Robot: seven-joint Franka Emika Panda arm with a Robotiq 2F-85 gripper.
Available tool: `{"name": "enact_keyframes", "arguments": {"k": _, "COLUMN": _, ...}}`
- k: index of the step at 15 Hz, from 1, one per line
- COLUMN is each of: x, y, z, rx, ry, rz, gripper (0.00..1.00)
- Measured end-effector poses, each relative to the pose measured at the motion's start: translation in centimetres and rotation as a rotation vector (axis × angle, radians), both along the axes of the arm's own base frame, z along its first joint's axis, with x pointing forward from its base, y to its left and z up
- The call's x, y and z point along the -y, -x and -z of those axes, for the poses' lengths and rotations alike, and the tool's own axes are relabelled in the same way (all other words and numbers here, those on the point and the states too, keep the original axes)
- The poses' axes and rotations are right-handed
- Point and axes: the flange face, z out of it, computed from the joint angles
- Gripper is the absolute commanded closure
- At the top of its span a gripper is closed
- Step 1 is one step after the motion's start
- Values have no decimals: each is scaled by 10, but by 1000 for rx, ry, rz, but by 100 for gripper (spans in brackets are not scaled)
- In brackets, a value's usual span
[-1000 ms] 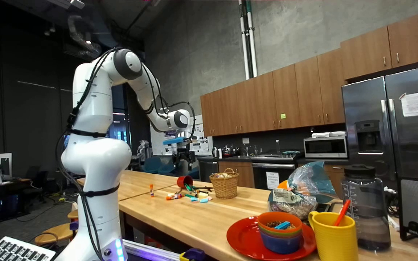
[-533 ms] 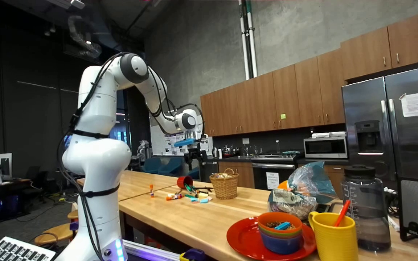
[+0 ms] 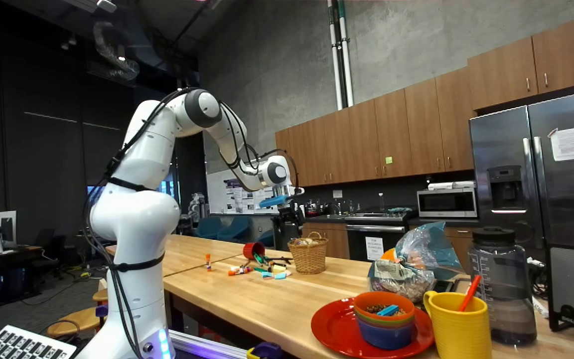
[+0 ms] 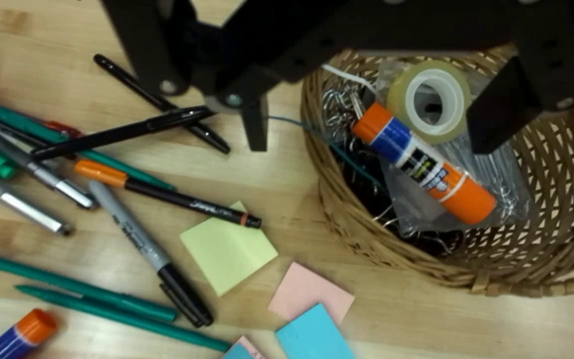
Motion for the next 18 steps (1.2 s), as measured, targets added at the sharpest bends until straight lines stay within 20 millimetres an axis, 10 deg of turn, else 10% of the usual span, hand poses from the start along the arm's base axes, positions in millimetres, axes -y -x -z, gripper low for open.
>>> {"name": "enact_keyframes", "arguments": {"k": 5, "x": 40, "y": -18, "z": 8, "rx": 19, "ry": 20, "rz": 92, "gripper": 0}}
{"name": "enact_keyframes", "arguments": {"k": 6, "x": 49, "y": -19, "z": 9, "rx": 22, "ry": 23, "rz": 112, "gripper": 25}}
{"name": "enact_keyframes", "arguments": {"k": 13, "x": 69, "y": -18, "z": 30, "rx": -1, "ry": -4, "rz": 182, "gripper": 72}}
{"name": "enact_keyframes", "arguments": {"k": 18, "x": 63, "y": -22, "z": 29, "rx": 5, "ry": -16, "rz": 179, "gripper": 75}}
